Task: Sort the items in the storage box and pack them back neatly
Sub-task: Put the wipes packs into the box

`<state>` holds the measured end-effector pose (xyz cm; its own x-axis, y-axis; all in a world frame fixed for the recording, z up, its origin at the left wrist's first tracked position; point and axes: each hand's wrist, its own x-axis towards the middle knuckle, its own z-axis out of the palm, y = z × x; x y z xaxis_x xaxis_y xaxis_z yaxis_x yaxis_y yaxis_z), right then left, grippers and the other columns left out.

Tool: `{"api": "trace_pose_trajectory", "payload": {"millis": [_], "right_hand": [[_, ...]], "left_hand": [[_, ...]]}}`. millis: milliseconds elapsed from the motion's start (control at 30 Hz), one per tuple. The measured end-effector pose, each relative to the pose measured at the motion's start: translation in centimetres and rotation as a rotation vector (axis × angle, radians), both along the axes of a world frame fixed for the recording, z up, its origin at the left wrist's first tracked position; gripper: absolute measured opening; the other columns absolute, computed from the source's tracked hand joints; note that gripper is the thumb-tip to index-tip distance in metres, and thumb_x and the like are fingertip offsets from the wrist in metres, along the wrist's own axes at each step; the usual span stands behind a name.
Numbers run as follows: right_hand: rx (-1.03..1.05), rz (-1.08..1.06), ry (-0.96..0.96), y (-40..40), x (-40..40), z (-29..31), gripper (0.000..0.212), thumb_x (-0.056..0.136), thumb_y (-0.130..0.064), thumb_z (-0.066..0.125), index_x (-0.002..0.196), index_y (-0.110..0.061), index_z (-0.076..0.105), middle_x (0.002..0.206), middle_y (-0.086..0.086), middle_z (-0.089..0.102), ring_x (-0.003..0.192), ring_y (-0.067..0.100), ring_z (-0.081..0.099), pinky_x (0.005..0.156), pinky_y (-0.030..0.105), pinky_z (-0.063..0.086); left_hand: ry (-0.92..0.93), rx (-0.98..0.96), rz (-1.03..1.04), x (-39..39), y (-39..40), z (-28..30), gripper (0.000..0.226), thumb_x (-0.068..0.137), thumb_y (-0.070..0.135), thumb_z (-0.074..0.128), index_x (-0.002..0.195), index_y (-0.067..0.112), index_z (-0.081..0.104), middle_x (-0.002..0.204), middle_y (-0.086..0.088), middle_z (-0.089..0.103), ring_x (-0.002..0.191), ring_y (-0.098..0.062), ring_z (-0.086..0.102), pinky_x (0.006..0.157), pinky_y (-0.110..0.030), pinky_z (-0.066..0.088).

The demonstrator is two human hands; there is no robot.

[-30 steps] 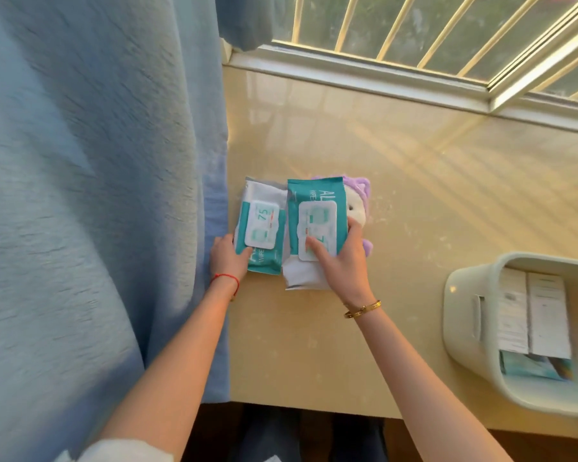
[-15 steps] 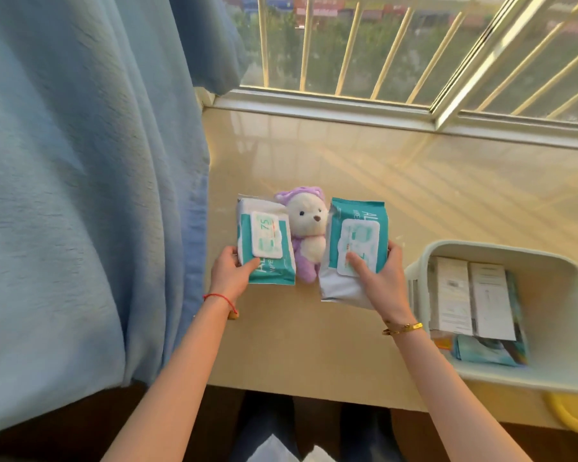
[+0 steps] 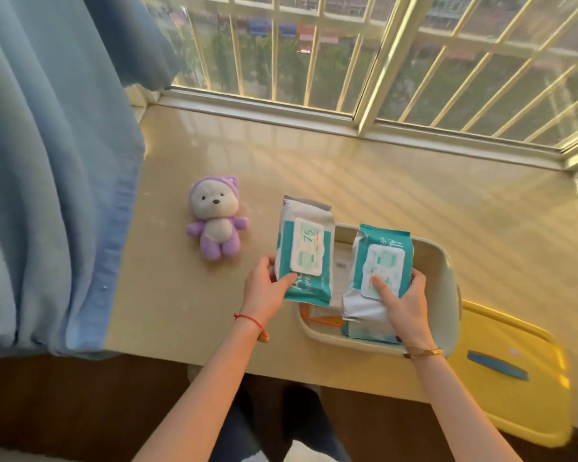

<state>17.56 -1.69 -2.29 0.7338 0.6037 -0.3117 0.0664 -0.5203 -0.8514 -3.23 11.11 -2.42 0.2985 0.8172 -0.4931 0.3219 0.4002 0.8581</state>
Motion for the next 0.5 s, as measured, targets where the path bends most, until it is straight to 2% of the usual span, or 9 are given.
{"api": "trace_pose_trajectory", "payload": {"millis": [67,200,300,400,467,500], "right_hand": [[-0.019,0.009,-0.004,-1.5,1.7,-1.4,0.065,0.083,-0.026,0.072,0.132,-0.011,0.031,0.12,0.004,0.058,0.106,0.015,0.061,0.077,0.021,0.052],[-0.07,0.059,-0.006,-3.4,3.3,-4.3,0.069,0.083,-0.026,0.072,0.135,-0.012,0.029,0.122,0.004,0.056,0.108,0.016,0.059,0.075,0.018,0.05],[-0.104,0.099,-0.008,-3.9,3.6,-6.4,0.071,0.082,-0.025,0.073,0.136,-0.012,0.029,0.127,0.006,0.053,0.113,0.017,0.057,0.081,0.022,0.051],[-0.139,0.115,0.039,-4.0,3.7,-8.1,0.073,0.082,-0.023,0.073,0.137,-0.01,0.027,0.129,0.007,0.051,0.116,0.019,0.056,0.084,0.026,0.053],[-0.16,0.126,0.036,-4.0,3.8,-8.9,0.074,0.082,-0.024,0.073,0.138,-0.01,0.026,0.131,0.009,0.048,0.118,0.02,0.053,0.094,0.036,0.052],[-0.177,0.139,0.024,-3.9,3.9,-9.1,0.074,0.082,-0.024,0.073,0.138,-0.008,0.026,0.132,0.011,0.046,0.118,0.02,0.052,0.097,0.036,0.049]], "left_hand": [[0.047,0.0,-0.02,2.0,-2.3,-0.8,0.027,0.082,0.006,0.068,0.089,0.025,0.05,0.107,-0.003,0.069,0.092,-0.014,0.067,0.082,-0.038,0.057],[0.163,0.018,-0.078,4.7,-6.2,-2.6,0.021,0.086,0.012,0.065,0.093,0.024,0.049,0.107,0.003,0.067,0.089,-0.01,0.066,0.07,-0.024,0.058],[0.274,0.036,-0.108,5.8,-7.8,-4.0,0.019,0.087,0.017,0.064,0.096,0.023,0.049,0.109,0.001,0.068,0.092,-0.012,0.067,0.073,-0.031,0.059],[0.376,0.123,-0.125,6.6,-8.1,-4.6,0.02,0.087,0.018,0.064,0.099,0.021,0.049,0.11,0.0,0.066,0.097,-0.015,0.065,0.069,-0.024,0.055],[0.435,0.185,-0.135,7.0,-7.9,-4.8,0.021,0.087,0.015,0.063,0.104,0.017,0.051,0.113,-0.002,0.064,0.101,-0.017,0.063,0.068,-0.017,0.048],[0.467,0.212,-0.152,7.1,-7.9,-4.8,0.022,0.088,0.014,0.063,0.107,0.014,0.051,0.114,-0.005,0.063,0.103,-0.019,0.063,0.07,-0.016,0.046]]}}
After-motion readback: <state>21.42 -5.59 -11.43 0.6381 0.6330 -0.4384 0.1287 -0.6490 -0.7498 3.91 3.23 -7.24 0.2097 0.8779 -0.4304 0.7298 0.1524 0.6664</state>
